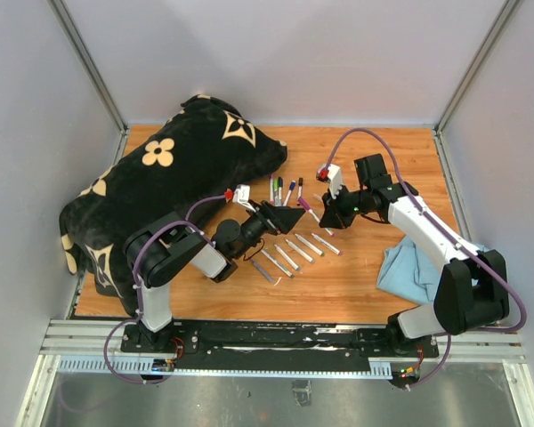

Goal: Open the pen caps
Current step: Open the pen cap from the pen.

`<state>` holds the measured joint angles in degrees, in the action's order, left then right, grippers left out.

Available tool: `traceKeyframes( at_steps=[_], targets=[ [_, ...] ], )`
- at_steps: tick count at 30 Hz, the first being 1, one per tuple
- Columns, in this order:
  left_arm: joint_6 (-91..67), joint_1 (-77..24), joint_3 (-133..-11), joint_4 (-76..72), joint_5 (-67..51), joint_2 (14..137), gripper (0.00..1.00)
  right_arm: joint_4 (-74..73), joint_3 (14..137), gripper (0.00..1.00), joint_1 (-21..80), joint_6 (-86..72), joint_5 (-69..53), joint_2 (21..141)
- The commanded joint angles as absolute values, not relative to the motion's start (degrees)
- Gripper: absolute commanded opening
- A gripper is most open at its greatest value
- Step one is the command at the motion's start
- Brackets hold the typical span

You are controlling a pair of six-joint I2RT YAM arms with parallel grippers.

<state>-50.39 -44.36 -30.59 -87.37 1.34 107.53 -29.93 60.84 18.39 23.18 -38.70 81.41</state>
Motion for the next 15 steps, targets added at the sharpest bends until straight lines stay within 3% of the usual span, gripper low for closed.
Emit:
traceKeyframes(
  at_steps=[1, 4, 15],
  targets=[
    [-50.4, -44.1, -32.1, -95.7, 1.5, 107.9, 0.91, -30.2, 60.1, 0.01, 19.2, 25.1, -43.9, 80.0],
    [-50.9, -44.1, -32.8, -95.7, 1.1, 108.4, 0.87, -30.1, 59.9, 0.01, 20.1, 25.7, -44.0, 79.8],
    [-52.3, -44.1, -33.6, -95.1, -0.5, 108.5, 0.51, -31.3, 60.1, 0.01, 23.3, 27.6, -41.3, 80.9]
  ],
)
